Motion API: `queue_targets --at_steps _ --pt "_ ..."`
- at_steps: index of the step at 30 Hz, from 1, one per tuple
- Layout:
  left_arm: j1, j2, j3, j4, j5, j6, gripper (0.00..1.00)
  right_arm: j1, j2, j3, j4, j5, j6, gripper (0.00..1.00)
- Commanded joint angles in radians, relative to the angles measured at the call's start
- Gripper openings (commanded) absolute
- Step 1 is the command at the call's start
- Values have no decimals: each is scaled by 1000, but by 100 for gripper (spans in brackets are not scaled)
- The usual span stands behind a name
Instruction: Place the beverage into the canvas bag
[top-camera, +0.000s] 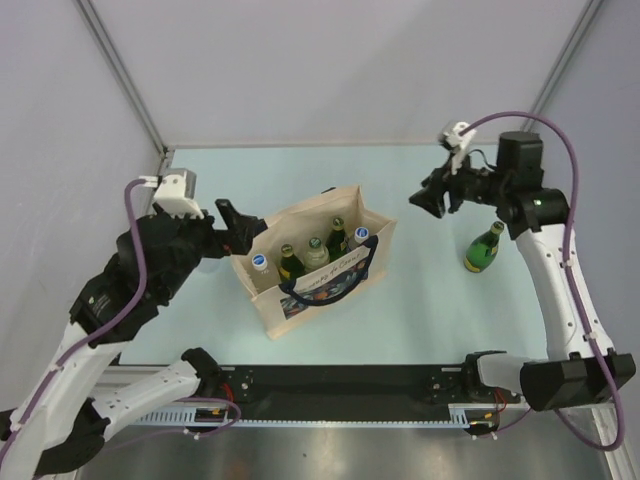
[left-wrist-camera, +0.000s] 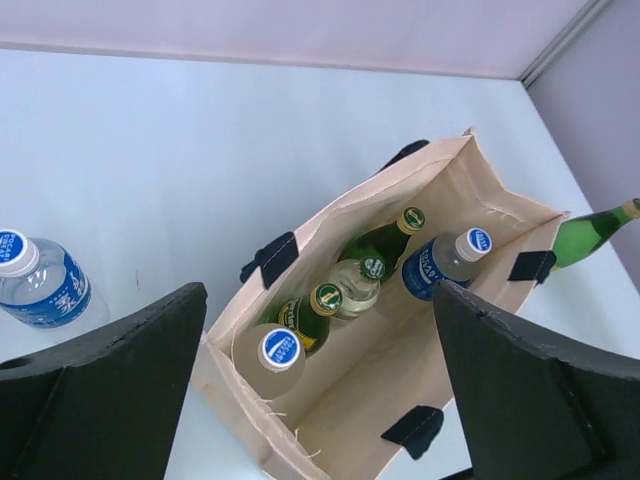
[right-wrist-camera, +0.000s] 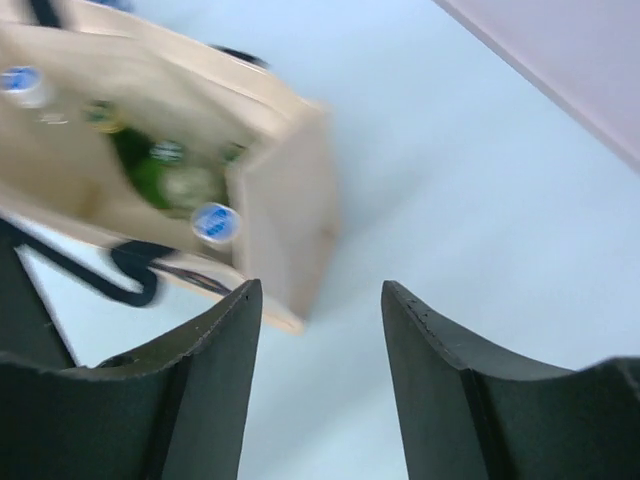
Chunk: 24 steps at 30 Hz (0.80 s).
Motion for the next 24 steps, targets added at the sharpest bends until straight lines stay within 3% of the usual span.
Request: queue_targets --at_steps 1,4,11,15,24 --pt "10 -54 -49 66 -12 -56 100 -221 -77 -63 12 140 141 57" --pt "10 -66 -52 80 -14 -51 100 -361 -78 -85 -11 227 183 56" --pt "10 -40 -22 69 5 18 100 -526 -13 -117 -91 281 195 58" --pt "8 -39 -34 66 12 24 100 -535 29 -129 -158 283 166 63" --pt "10 -68 -66 61 8 24 100 -532 112 -116 -213 284 75 64"
